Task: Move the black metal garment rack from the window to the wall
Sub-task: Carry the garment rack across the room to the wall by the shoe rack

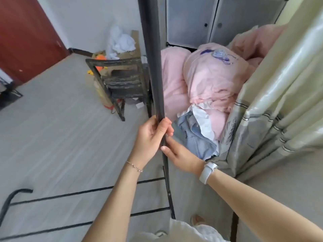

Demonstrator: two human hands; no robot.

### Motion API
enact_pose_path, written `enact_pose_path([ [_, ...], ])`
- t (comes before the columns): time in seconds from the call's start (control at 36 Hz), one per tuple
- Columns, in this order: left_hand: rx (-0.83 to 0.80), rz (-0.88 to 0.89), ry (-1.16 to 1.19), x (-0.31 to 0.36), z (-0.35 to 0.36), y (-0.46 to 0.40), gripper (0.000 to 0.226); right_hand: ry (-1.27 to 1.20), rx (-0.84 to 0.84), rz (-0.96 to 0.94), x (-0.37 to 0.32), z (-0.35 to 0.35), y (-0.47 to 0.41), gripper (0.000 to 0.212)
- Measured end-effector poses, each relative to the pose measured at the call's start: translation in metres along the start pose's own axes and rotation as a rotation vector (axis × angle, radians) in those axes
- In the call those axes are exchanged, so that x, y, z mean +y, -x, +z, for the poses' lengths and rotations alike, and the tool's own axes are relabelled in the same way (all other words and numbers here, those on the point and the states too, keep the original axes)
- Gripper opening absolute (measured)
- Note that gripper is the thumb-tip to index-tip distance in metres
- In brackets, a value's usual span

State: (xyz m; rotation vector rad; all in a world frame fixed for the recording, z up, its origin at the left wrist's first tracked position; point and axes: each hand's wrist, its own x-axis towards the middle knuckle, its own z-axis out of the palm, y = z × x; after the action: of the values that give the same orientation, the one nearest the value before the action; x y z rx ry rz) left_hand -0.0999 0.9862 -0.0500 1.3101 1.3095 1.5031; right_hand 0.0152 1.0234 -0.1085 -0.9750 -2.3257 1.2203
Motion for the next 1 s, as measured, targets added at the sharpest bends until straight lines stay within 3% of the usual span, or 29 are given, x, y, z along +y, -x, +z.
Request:
enact_pose_path([
  [0.06,0.107,0.001,-0.037,0.003,0.003,0.003,0.03,-0.008,-0.032,-0.044,0.003,0.0,-0.009,0.037],
  [0.17,0.385,-0.019,-0.059,0.006,0.017,0.015,0.025,-0.032,-0.083,-0.124,0.005,0.007,-0.015,0.056],
  [0.36,0.72,-0.029,-0.141,0.019,0.026,0.072,0.027,-0.045,-0.279,-0.212,-0.002,0.037,0.007,0.063],
  [0.5,0.853,-0.033,-0.164,0.031,0.011,0.133,0.048,-0.045,-0.486,-0.42,-0.027,0.074,0.035,0.055],
  [0.58,0.929,-0.044,-0.159,0.04,-0.001,0.178,0.046,-0.037,-0.687,-0.539,-0.045,0.096,0.051,0.042],
  [0.75,1.119,-0.066,-0.16,0.062,-0.025,0.275,0.053,-0.021,-0.892,-0.594,-0.097,0.164,0.098,0.021],
  [1.0,1.266,-0.144,-0.241,0.093,-0.086,0.404,0.058,-0.152,-0.839,-0.565,-0.168,0.277,0.182,0.019],
])
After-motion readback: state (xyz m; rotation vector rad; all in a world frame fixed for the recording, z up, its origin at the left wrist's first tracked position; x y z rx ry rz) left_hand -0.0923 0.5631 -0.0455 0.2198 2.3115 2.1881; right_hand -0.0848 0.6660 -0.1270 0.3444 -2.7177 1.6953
